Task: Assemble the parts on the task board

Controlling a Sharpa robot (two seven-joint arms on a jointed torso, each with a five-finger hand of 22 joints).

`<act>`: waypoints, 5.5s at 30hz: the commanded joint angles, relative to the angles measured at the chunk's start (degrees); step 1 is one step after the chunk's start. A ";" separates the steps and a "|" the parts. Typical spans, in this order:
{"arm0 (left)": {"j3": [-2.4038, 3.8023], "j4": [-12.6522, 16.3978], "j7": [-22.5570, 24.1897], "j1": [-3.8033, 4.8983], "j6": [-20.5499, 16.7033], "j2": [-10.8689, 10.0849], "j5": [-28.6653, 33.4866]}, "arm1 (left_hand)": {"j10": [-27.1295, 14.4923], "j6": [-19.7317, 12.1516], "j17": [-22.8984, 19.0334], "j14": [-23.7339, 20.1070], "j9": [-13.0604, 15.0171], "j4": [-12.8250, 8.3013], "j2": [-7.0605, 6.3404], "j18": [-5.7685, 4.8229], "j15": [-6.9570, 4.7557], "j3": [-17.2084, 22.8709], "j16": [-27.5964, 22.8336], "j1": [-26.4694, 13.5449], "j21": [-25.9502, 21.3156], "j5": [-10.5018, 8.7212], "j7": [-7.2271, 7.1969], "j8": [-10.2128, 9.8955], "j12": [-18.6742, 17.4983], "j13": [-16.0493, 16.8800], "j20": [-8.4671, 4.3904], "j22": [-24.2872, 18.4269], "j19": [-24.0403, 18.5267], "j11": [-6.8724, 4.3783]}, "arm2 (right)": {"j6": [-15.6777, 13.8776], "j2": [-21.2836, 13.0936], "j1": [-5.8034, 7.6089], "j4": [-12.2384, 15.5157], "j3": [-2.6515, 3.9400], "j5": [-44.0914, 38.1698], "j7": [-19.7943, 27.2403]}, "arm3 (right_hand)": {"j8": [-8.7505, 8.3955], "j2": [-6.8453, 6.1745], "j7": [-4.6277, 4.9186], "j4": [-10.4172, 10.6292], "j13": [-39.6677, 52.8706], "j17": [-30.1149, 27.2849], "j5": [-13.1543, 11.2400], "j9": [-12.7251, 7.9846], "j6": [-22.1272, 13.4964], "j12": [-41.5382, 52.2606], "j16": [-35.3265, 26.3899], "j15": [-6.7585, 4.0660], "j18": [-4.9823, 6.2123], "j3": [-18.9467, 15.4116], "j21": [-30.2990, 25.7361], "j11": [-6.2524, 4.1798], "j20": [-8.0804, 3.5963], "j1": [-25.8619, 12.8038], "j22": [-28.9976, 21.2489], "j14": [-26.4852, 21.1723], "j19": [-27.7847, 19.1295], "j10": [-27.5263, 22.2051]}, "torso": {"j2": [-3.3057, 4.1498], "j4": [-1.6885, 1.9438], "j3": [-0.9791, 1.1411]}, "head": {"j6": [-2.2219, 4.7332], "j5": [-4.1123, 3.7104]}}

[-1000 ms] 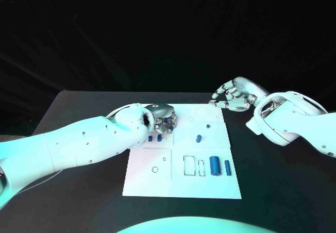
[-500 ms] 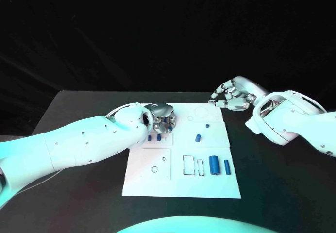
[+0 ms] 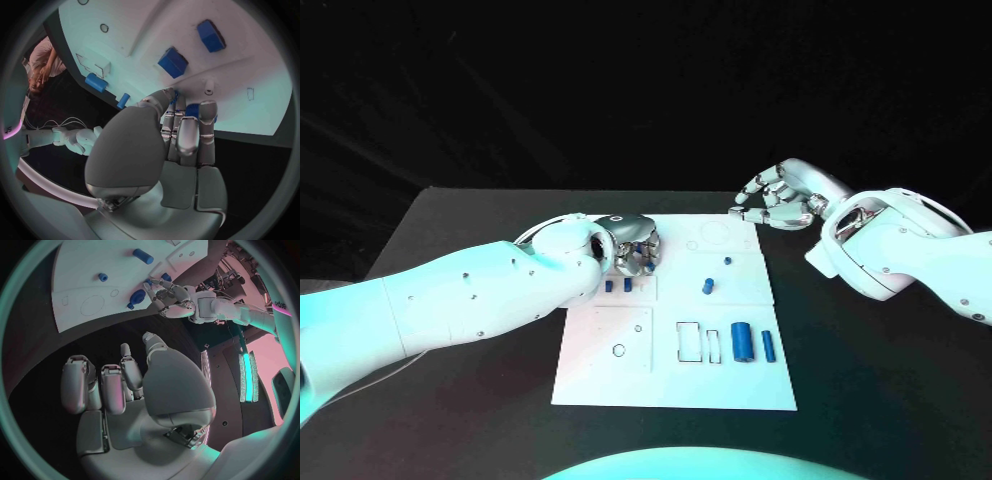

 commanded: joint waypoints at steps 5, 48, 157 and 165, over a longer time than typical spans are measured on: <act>1.02 3.26 0.27 0.11 -1.57 -2.81 2.73 | 0.69 0.57 0.04 0.43 -0.12 -0.06 -0.15 -0.58 -0.18 0.35 0.34 -0.81 0.37 -0.26 -0.14 -0.39 -0.55 -0.05 -0.15 0.13 0.28 0.10 | 0.10 0.06 -0.02 -0.23 0.01 -0.20 0.43 | 0.35 0.29 -0.10 0.30 0.05 4.16 0.30 0.08 -0.27 -0.05 -0.22 -0.47 1.09 0.13 -0.30 -0.06 0.08 0.32 4.76 3.43 -0.43 -0.11 | -0.09 0.12 0.05 | 0.27 0.06; 1.82 4.55 -1.50 0.14 1.20 -8.40 6.31 | 1.21 0.99 -0.22 0.43 -0.19 -0.15 -0.35 -0.60 -0.21 0.41 0.38 -1.40 0.47 -0.31 -0.21 -0.73 -1.23 -0.10 -0.14 0.26 0.33 0.04 | 0.18 -0.04 -0.07 -0.45 0.00 -0.20 0.41 | 0.37 0.28 -0.11 0.30 0.00 4.10 0.34 0.08 -0.25 -0.09 -0.26 -0.48 1.10 0.12 -0.36 -0.07 0.08 0.35 4.72 3.41 -0.46 -0.13 | 0.02 -0.01 0.04 | 0.17 0.42; 2.81 10.63 28.18 0.39 -9.22 -19.21 84.03 | -1.32 -1.31 -35.88 -17.73 -1.90 0.14 0.07 1.21 2.08 -2.44 -26.81 -4.33 -15.52 -0.57 2.19 -4.72 -3.22 0.57 2.44 -15.98 -12.09 2.25 | 13.72 6.03 -5.60 -4.81 -0.77 -35.57 -3.35 | -7.81 -4.63 0.51 -3.62 -63.60 -1.76 -6.20 -4.55 7.30 -66.01 -5.15 0.57 1.25 14.29 -3.10 1.43 0.60 11.30 4.96 2.96 0.02 -10.38 | 0.10 0.03 -0.06 | 1.40 -4.34; 2.82 10.91 28.11 0.40 -9.43 -19.49 84.34 | -1.61 -1.50 -36.07 -17.66 -1.95 -0.17 0.19 1.21 2.10 -2.61 -27.03 -4.09 -15.65 -0.55 2.30 -4.71 -3.03 0.61 2.40 -16.09 -11.94 2.32 | 15.38 6.93 -5.75 -5.54 -0.82 -37.61 -5.09 | -8.11 -4.49 0.56 -4.16 -64.27 -1.51 -6.85 -4.65 8.11 -66.54 -4.85 0.48 0.99 15.24 -1.82 1.42 0.69 11.42 5.88 2.95 0.65 -9.74 | 0.09 0.03 -0.04 | 1.19 -4.46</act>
